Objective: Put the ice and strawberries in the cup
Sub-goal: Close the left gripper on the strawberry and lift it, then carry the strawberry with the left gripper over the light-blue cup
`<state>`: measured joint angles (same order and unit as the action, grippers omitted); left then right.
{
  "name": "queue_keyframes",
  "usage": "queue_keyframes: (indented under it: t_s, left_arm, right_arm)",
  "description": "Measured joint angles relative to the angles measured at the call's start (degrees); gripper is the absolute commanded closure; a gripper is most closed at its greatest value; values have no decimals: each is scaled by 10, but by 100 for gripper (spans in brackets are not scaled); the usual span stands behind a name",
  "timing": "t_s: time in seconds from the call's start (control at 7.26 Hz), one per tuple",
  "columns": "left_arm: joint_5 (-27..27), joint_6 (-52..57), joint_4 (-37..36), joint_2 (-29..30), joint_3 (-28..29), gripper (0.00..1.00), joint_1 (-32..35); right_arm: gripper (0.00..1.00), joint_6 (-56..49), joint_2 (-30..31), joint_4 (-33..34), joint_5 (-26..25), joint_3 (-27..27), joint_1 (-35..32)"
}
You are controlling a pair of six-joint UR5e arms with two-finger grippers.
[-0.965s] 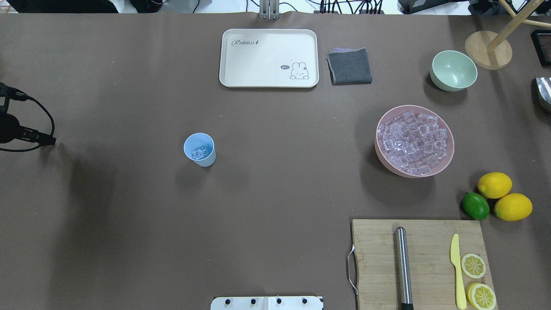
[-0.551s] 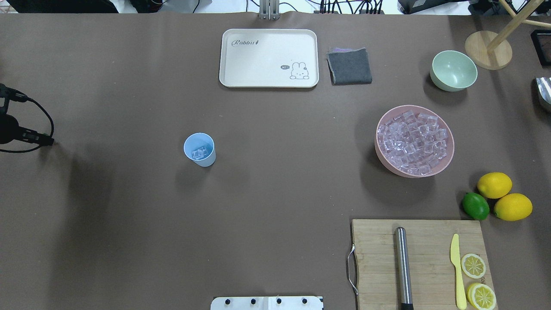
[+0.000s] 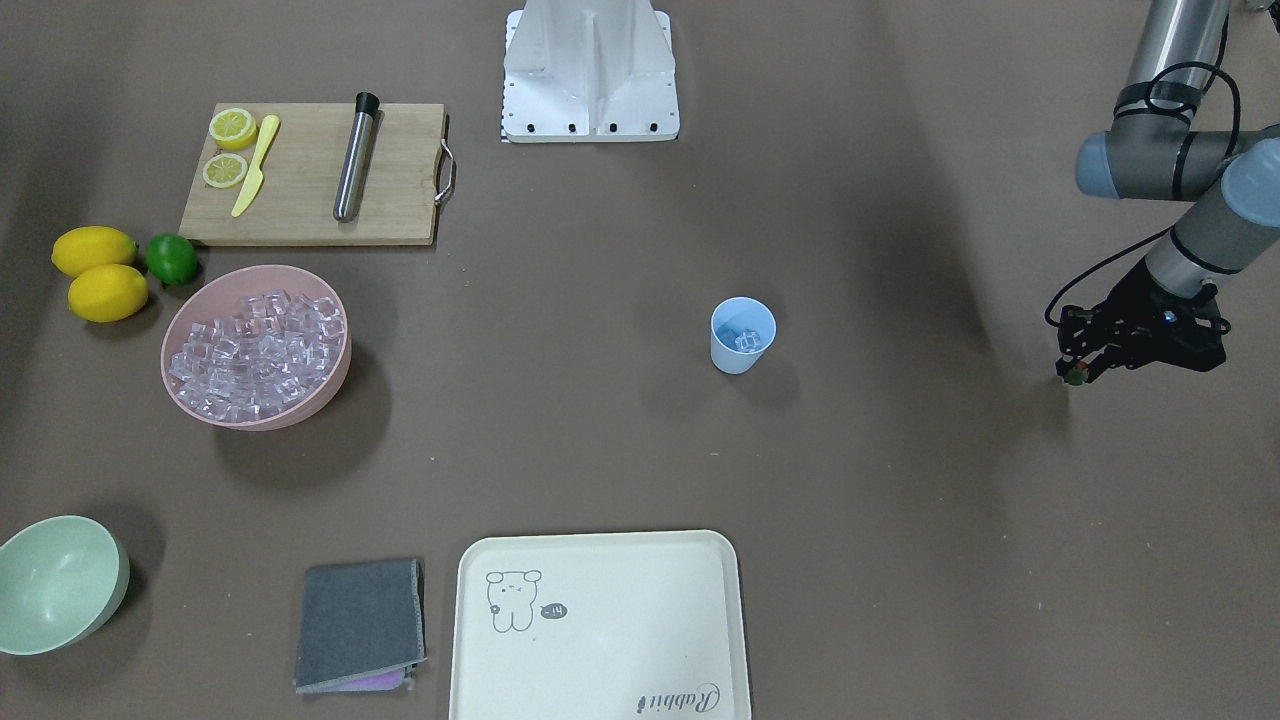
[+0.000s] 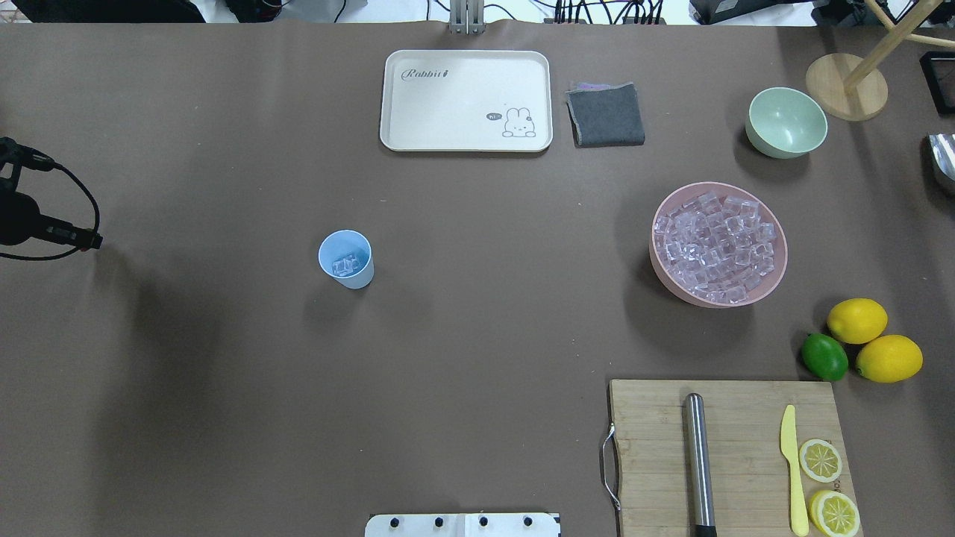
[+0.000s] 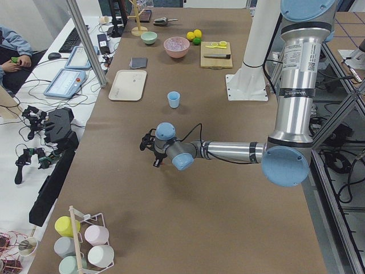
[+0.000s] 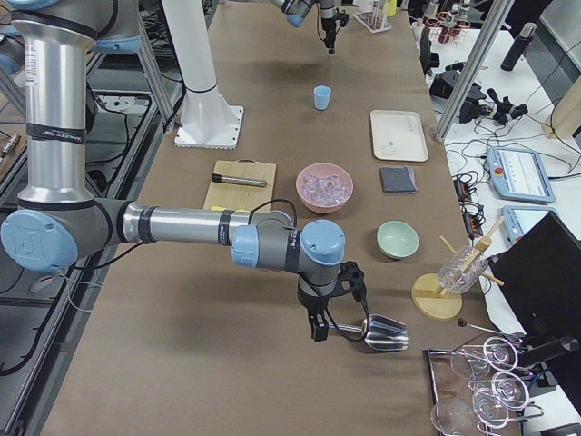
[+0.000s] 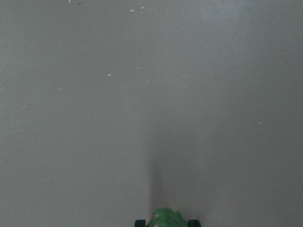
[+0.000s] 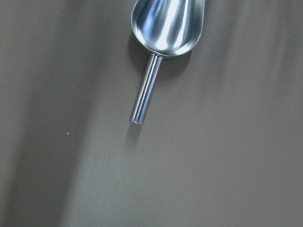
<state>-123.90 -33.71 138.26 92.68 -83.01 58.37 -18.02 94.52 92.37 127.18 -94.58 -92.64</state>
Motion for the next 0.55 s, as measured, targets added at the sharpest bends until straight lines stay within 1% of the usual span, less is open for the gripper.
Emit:
queue_keyframes:
  t_s: [0.14,0.28,0.55]
  left_arm:
    - [-18,-27,7,1,-16,100,1]
    - [-27,-91,39,7,-26,100,-3]
    - [-32,-286,164,37,-25,100,-50]
  right_arm:
    - [0,0,0,0,0,0,0]
    - [0,1,0,0,0,0,0]
    - [0,0,0,0,0,0,0]
